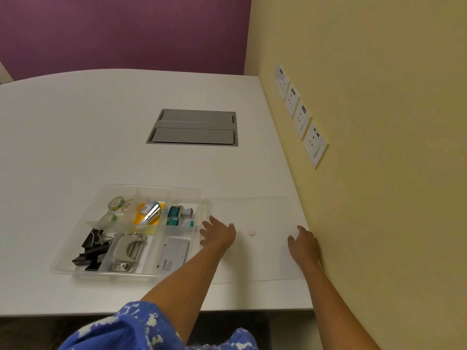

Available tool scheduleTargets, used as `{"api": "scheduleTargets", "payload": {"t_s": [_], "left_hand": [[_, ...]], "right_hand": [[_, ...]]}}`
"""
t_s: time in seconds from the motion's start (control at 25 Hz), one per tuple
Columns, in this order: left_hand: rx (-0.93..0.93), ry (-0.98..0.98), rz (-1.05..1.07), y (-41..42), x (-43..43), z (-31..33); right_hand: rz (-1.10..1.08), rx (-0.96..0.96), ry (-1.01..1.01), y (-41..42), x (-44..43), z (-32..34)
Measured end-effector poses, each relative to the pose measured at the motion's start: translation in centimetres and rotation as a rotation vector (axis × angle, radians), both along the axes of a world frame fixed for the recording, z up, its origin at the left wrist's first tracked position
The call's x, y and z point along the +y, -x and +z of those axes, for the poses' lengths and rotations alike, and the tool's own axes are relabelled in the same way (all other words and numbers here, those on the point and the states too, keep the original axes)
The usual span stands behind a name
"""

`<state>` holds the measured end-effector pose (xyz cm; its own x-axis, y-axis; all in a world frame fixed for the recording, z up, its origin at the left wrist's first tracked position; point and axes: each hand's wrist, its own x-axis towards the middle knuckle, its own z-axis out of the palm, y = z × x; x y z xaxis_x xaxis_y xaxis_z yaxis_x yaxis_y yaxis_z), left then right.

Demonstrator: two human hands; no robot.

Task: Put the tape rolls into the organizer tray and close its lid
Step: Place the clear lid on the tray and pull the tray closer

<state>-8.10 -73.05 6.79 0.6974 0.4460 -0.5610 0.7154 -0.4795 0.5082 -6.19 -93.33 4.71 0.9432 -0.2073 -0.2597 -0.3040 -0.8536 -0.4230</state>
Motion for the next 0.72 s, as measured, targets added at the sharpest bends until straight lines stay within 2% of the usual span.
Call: {"api": "scheduleTargets", "payload": {"t_s": [0.12, 0.24, 0.36, 0.48, 0.64, 0.72], "left_hand": [[-0.056, 0.165, 0.090, -1.3, 0.2, 1.1], [-0.181, 0.539, 0.162, -2.1, -1.1, 2.3], [-0.215, 0.440, -0.019, -2.6, -3.0, 3.2], [-0.272, 0.391, -0.105, -3.0, -3.2, 3.4], [-0.368, 0.316, -0.045, -3.6, -1.9, 3.5], [-0.393, 0.266, 0.032, -3.8, -1.2, 3.6]], "right_hand": [[-0.124, -0.006, -0.043, -0.6, -0.4, 0.5], [-0.176, -0.063, -0.175, -0.9, 0.6, 0.7], [-0.271, -0.071, -0.319, -1.4, 1.6, 1.1], [-0.346, -0.080, -0.391, -1.9, 1.4, 2.2], [-0.412, -0.146, -0.665, -2.7, 1.6, 6.0], [-0.401, -0.230, -0.697, -2.9, 2.0, 8.7]]}}
